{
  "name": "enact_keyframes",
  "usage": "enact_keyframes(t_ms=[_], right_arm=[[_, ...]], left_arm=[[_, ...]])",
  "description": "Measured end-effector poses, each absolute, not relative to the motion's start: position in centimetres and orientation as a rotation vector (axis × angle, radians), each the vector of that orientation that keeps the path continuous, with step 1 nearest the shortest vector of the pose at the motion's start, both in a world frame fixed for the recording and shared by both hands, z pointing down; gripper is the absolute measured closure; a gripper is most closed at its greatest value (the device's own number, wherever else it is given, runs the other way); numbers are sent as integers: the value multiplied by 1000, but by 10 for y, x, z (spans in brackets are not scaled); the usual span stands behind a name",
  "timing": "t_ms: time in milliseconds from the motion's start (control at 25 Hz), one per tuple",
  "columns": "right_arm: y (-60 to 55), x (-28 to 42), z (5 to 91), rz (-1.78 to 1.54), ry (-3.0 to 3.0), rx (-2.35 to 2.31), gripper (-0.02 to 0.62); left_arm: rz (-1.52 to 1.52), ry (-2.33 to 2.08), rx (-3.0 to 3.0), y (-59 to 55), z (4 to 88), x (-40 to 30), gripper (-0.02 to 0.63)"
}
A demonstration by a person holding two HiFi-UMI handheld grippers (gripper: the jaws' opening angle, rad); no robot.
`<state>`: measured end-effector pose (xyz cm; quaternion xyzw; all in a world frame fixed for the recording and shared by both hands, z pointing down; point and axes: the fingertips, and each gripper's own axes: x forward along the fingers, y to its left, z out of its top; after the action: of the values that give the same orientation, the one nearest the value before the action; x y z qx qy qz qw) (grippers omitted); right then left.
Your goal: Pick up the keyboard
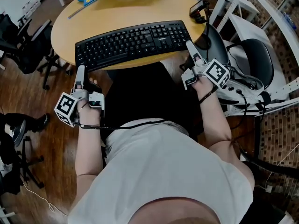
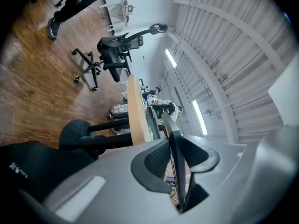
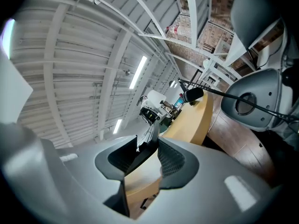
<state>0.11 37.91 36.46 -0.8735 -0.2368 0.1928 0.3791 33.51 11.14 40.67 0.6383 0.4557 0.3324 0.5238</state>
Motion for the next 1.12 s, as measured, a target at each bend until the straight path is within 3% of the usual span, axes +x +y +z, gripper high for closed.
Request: enact_keyframes(t_ms=[320, 960, 1120], right_arm=[[390, -32, 337, 531, -689, -2268, 454], [378, 5, 289, 655, -474, -2447, 454], [385, -3, 304, 576, -647, -2410, 456]], left_arm=[[731, 1164, 1535, 126, 390, 332, 196], [711, 1159, 1440, 122, 359, 341, 195], [702, 1139, 1450, 111, 357, 345, 195]])
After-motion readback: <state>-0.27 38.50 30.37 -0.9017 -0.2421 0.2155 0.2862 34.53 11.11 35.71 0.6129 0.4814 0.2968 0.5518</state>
